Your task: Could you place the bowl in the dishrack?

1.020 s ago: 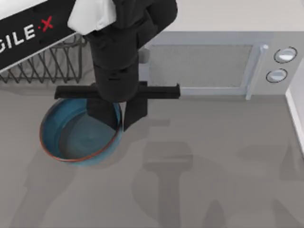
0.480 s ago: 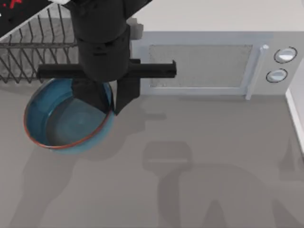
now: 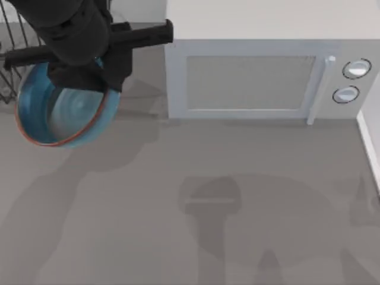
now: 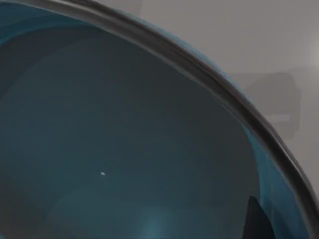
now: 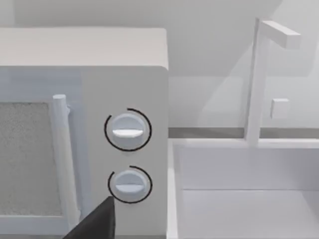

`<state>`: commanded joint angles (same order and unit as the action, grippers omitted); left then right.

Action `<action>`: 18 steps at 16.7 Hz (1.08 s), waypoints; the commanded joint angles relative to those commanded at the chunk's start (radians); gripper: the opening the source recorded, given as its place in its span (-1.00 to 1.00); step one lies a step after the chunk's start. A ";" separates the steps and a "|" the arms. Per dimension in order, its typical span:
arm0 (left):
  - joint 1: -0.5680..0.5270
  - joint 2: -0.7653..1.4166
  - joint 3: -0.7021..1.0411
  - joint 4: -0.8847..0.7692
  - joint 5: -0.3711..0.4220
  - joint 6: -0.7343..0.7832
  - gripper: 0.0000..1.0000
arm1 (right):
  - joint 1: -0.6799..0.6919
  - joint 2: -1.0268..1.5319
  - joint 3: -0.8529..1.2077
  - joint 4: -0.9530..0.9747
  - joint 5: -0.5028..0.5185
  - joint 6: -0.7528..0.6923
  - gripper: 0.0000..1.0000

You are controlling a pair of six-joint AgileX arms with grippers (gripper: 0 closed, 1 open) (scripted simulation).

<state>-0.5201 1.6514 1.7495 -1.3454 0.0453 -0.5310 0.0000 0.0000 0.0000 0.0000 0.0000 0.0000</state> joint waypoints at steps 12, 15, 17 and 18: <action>0.595 -0.632 -0.547 0.979 0.136 0.467 -1.00 | 0.000 0.000 0.000 0.000 0.000 0.000 1.00; 0.682 -0.738 -0.620 1.096 0.157 0.530 -1.00 | 0.000 0.000 0.000 0.000 0.000 0.000 1.00; 0.701 -0.761 -0.636 1.120 0.162 0.544 -1.00 | 0.000 0.000 0.000 0.000 0.000 0.000 1.00; 0.701 -0.761 -0.636 1.120 0.162 0.544 -1.00 | 0.000 0.000 0.000 0.000 0.000 0.000 1.00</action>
<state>0.1811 0.8904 1.1136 -0.2256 0.2070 0.0126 0.0000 0.0000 0.0000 0.0000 0.0000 0.0000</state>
